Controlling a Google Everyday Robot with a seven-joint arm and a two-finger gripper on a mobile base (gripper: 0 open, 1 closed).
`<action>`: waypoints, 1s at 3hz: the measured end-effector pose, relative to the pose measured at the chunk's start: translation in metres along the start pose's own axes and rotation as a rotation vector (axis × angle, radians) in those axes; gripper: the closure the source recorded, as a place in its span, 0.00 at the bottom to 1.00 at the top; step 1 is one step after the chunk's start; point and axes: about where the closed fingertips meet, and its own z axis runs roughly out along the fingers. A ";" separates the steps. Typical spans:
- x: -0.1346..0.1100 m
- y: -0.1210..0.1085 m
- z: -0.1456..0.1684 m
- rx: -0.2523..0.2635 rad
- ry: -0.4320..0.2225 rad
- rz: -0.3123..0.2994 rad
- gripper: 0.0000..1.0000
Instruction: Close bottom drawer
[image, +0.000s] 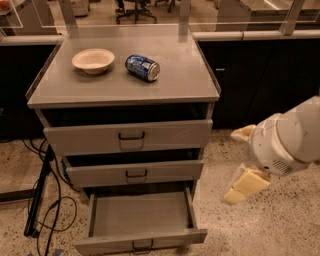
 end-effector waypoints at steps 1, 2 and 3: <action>0.014 0.015 0.057 -0.054 -0.013 0.051 0.43; 0.018 0.018 0.068 -0.061 -0.014 0.061 0.66; 0.018 0.018 0.068 -0.061 -0.014 0.061 0.89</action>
Offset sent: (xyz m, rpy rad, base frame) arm -0.0009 0.0145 -0.0622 0.0417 0.0646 -0.0206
